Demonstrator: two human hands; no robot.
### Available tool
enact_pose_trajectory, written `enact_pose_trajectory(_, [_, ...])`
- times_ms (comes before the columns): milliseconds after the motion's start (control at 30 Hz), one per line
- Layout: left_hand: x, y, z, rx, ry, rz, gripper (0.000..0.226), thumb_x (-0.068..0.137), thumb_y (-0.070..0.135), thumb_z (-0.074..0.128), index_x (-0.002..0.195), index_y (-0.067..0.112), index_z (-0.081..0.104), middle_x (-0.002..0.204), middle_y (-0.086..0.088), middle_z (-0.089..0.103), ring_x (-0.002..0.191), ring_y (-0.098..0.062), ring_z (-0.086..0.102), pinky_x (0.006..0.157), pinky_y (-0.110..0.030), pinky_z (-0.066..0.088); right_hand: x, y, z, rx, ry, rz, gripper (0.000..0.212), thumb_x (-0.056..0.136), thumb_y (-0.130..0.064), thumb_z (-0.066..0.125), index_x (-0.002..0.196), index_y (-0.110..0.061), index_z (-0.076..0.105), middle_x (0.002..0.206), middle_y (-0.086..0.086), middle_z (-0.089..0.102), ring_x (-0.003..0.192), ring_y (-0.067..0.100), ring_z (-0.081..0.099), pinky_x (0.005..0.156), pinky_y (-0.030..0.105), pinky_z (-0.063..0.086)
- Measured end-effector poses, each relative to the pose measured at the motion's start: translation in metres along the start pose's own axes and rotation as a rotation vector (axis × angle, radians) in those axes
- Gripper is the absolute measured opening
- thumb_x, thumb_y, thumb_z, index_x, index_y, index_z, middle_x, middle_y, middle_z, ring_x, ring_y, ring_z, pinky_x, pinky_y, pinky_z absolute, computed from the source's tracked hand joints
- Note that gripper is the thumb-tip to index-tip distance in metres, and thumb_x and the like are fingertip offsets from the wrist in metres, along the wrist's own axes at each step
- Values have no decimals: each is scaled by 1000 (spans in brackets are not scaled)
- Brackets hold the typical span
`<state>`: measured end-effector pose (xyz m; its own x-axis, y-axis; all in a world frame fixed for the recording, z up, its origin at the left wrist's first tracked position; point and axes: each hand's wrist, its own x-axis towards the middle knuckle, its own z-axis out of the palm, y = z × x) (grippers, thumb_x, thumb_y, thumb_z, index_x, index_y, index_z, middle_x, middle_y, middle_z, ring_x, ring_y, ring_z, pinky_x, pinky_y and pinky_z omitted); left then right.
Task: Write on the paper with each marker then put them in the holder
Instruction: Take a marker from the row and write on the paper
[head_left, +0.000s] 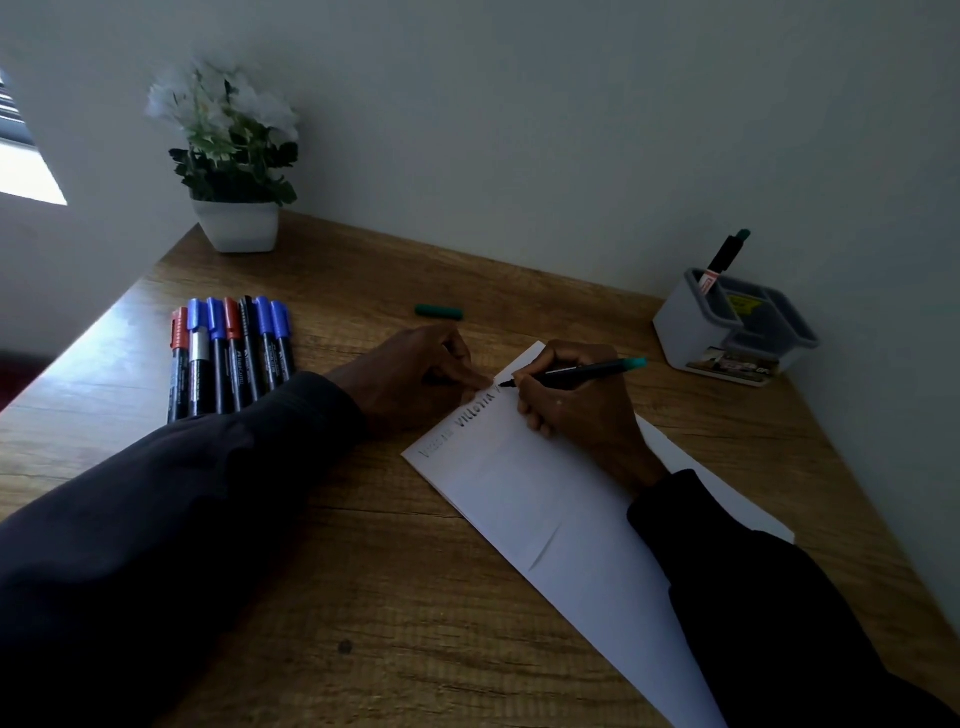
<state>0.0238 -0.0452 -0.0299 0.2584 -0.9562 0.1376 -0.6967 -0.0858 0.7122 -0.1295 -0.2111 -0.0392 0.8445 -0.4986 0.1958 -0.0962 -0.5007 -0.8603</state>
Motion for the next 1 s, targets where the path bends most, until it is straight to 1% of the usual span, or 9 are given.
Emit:
enact_pose_trajectory(133, [1,0,0,58,-20,34,34,92,21,62,92,54,49,102,22,47,94,0,53,68,-8,47,0,0,-2,19,17,-23,11,90,-4,72,80,-4,69,64,7,71,49,21,67,44,28,53])
enact_pose_trajectory(200, [1,-1,0,47,-26,17,33,92,20,62,92,51,51,102,21,50,92,-2,56,65,-10,47,1,1,-2,20,5,-56,9,92,-4,72,84,0,70,67,10,72,51,24,68,45,29,54])
enact_pose_trajectory(267, [2,-4,1,86,-21,15,25,92,21,62,105,42,63,106,15,51,91,0,54,67,-6,46,1,2,-1,10,-2,-66,8,92,-5,71,87,1,71,68,10,72,51,24,69,45,28,54])
enact_pose_trajectory(333, [3,-6,1,128,-29,22,27,92,22,61,116,36,64,111,12,49,91,1,52,68,-6,45,1,2,0,15,9,-51,8,92,-5,71,85,-1,70,68,10,72,51,24,68,45,29,54])
enact_pose_trajectory(533, [1,-1,-1,75,-34,19,29,93,22,60,101,49,55,107,13,50,92,-4,54,69,-8,48,1,1,0,37,13,-21,11,92,-3,70,81,-4,70,67,11,71,50,22,67,44,26,53])
enact_pose_trajectory(633, [2,-5,1,154,-44,17,28,94,25,58,117,40,62,112,14,45,94,2,48,67,-7,44,1,2,-1,26,18,14,11,91,-3,72,80,0,69,66,12,71,50,23,66,43,27,54])
enact_pose_trajectory(700, [3,-7,1,167,-60,17,29,94,25,58,118,40,62,112,15,44,93,4,47,68,-4,43,1,2,-2,39,27,-1,11,90,-2,72,82,5,68,67,15,71,50,27,67,44,31,55])
enact_pose_trajectory(867, [1,0,-2,59,-62,-5,34,94,20,60,90,52,48,101,20,48,96,-7,55,69,-1,45,1,2,-1,92,31,-23,9,92,-1,70,86,6,69,69,17,72,51,24,68,46,29,56])
enact_pose_trajectory(1000, [2,-1,-1,110,-56,16,26,94,21,59,106,44,59,105,16,44,94,-1,50,73,2,40,2,2,0,44,32,22,11,92,-4,70,82,0,70,70,15,72,56,33,69,49,30,56])
